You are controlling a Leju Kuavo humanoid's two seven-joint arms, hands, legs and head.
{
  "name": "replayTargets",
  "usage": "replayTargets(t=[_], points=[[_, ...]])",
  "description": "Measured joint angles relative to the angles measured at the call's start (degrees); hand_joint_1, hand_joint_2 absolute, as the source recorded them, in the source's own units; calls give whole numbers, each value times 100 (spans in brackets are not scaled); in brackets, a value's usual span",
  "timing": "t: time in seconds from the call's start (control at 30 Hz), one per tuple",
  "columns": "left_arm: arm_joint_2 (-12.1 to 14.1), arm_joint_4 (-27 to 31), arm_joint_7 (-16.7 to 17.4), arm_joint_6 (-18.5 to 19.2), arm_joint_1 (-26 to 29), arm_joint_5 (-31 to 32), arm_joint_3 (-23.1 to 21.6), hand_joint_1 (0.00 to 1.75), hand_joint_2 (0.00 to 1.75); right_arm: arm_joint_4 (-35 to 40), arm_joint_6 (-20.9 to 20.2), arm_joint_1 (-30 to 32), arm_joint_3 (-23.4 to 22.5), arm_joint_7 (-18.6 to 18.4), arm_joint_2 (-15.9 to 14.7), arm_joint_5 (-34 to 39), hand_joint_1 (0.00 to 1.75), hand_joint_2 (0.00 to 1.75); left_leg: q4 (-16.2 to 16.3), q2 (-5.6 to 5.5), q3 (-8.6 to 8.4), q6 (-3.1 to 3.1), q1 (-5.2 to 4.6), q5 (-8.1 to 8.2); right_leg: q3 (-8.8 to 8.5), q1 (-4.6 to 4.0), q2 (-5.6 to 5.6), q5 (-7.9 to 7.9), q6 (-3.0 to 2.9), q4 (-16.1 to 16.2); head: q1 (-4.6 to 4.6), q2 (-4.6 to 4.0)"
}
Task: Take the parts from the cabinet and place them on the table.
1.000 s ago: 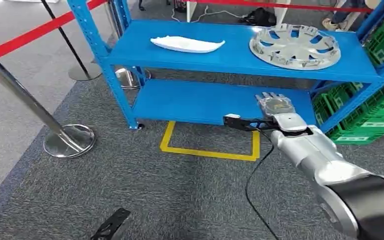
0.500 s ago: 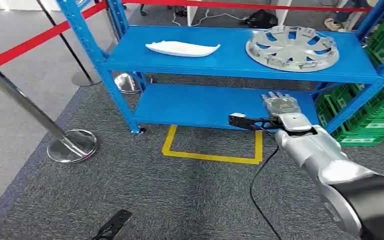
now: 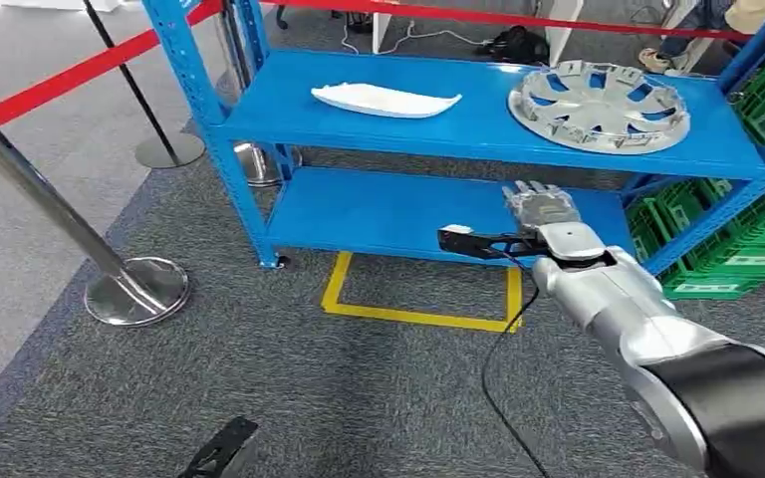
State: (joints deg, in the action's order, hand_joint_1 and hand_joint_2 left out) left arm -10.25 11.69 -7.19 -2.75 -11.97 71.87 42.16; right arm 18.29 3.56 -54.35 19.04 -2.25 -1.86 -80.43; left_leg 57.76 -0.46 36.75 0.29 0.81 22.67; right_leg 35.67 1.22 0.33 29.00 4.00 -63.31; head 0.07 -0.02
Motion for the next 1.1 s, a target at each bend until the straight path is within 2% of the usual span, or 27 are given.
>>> replayTargets(t=[0.07, 0.1, 0.13, 0.17, 0.23, 0.27, 0.3, 0.4, 0.47, 0.5, 0.57, 0.6, 0.63, 0.67, 0.7, 0.77, 0.8, 0.83, 0.9, 0.97, 1.0, 1.07, 1.1], points=[[0, 0, 0, 0, 8, 0, 0, 0, 0, -7, -2, 13, 4, -4, -4, 0, 0, 175, 1, -15, -23, 45, -31, 27, 548, -15, 3, 403, -11, -1049, 26, 0], [2, -2, 0, 0, 21, 0, 0, 0, 0, -7, -4, 28, 7, -4, -4, 0, 0, 175, 3, -22, -40, 60, -47, 40, 747, -21, 3, 456, -20, -1357, 22, 0], [2, 0, 4, 0, 26, 0, 0, 0, 0, -7, -2, 47, 9, -4, -4, 0, 0, 175, 4, -27, -64, 64, -61, 57, 822, -34, 3, 355, -37, -1381, 24, 0], [2, 0, 15, 2, 24, 2, 0, 0, 0, -7, -4, 53, 11, -4, -4, 0, 0, 175, 5, -35, -93, 64, -70, 76, 758, -49, 3, 136, -63, -1159, 24, 0], [-4, 0, 17, 15, 17, 9, -4, 0, 0, -2, -2, 37, 13, -4, -4, 0, 0, 175, 7, -47, -180, 42, -77, 126, 329, -79, 4, -492, -133, -126, 22, 0], [-9, -2, 18, 18, 17, 9, -4, 0, 0, -2, -2, 28, 13, -4, -4, 0, 0, 175, 5, -51, -202, 20, -77, 153, 164, -96, 3, -644, -164, 298, 26, 0], [-11, -2, 17, 24, 3, 9, -4, 0, 0, -2, -4, 14, 13, -4, -4, 2, 0, 175, 34, -57, -179, -6, -115, 162, 51, -117, 6, -581, -157, 397, 19, 0], [-20, -2, 33, 35, 9, 15, -4, 0, 0, -2, -4, 20, 15, -4, -4, 2, 0, 175, -7, -59, -167, -81, -85, 143, 74, -137, 24, -541, -192, 412, 17, 0], [-22, 0, 35, 33, 2, 15, -7, 0, 0, 0, 0, 4, 13, -4, -4, 4, 0, 175, 69, -37, -142, -170, -91, 229, 15, -77, 20, -567, -241, 485, 19, 0], [-20, 0, 35, 33, 0, 15, -7, 0, 0, 0, 0, -10, 13, -7, -4, 7, 0, 175, 326, -30, -22, -206, -91, 386, 4, -66, 16, -559, -267, 487, -14, 0], [-15, 0, 35, 33, 2, 15, -7, 0, 0, 0, 0, -4, 13, -2, 0, 7, 0, 175, 1254, -27, 456, -261, -66, 792, -7, -55, 15, -542, -290, 487, -13, 0], [-13, 0, 42, 33, 6, 17, -4, 0, 0, 0, 0, 12, 13, 2, 0, 7, 0, 175, 1669, -26, 703, -280, -57, 900, -10, -51, 15, -538, -291, 486, -13, 0], [-11, 0, 46, 33, 10, 17, -7, 0, 0, 0, -2, 27, 15, 2, 0, 7, 0, 175, 1770, -25, 801, -293, -46, 857, -18, -46, 15, -533, -287, 486, -11, 0], [-11, 0, 46, 33, 13, 17, -5, 0, 0, 0, 0, 38, 15, 0, 0, 7, 0, 175, 1626, -23, 763, -300, -37, 674, -32, -38, 16, -519, -276, 484, -9, 0], [-9, 0, 46, 31, 11, 17, -7, 0, 0, 0, 0, 38, 15, 0, 0, 7, 0, 175, 1263, -19, 602, -307, -26, 396, -54, -27, 17, -506, -258, 483, -11, 0], [-7, 0, 46, 31, 11, 17, -7, 0, 0, 0, 2, 31, 15, 0, 2, 7, 0, 175, 317, 14, 131, -328, 1, -81, -103, -9, 20, -467, -198, 481, -13, 0], [-20, 0, 46, 31, 7, 17, -7, 0, 0, 0, 2, 21, 13, 0, 2, 7, 0, 175, 52, 29, -13, -349, 7, -55, -86, -53, 25, -436, -155, 439, -44, 0], [-17, 0, 46, 28, 0, 20, -7, 0, 0, 0, 4, 16, 13, 0, 2, 7, 0, 175, 9, -4, -20, -221, 6, 12, -73, -61, 37, -432, -134, 450, -35, 0], [-15, 0, 46, 31, 17, 20, -7, 0, 0, 0, 4, 25, 15, 2, 2, 7, 0, 175, 8, -6, -16, -141, -19, 33, -108, -50, 30, -439, -85, 505, -20, 0], [-20, 0, 46, 28, 19, 26, -7, 0, 0, 0, 4, 24, 15, 2, 0, 7, 0, 175, -14, -3, -43, -48, 9, 13, -82, -31, 17, -382, -21, 459, -14, 0], [-17, 0, 46, 26, 13, 28, -9, 0, 0, 0, 7, 19, 17, 4, 4, 7, 0, 175, -14, -5, -55, -2, 7, 26, 32, -36, 3, -221, -12, 198, 10, 0], [-22, 0, 46, 24, 7, 31, -9, 0, 0, 0, 7, 32, 22, 9, 4, 9, 0, 175, -13, -8, -64, 38, -11, 49, 501, -39, 6, 215, -1, -769, 24, 0], [-20, 0, 46, 24, 20, 31, -9, 0, 0, -2, 7, 47, 20, 9, 4, 9, 0, 175, -13, -13, -70, 47, -25, 55, 745, -40, 6, 362, -1, -1213, 37, 0]])
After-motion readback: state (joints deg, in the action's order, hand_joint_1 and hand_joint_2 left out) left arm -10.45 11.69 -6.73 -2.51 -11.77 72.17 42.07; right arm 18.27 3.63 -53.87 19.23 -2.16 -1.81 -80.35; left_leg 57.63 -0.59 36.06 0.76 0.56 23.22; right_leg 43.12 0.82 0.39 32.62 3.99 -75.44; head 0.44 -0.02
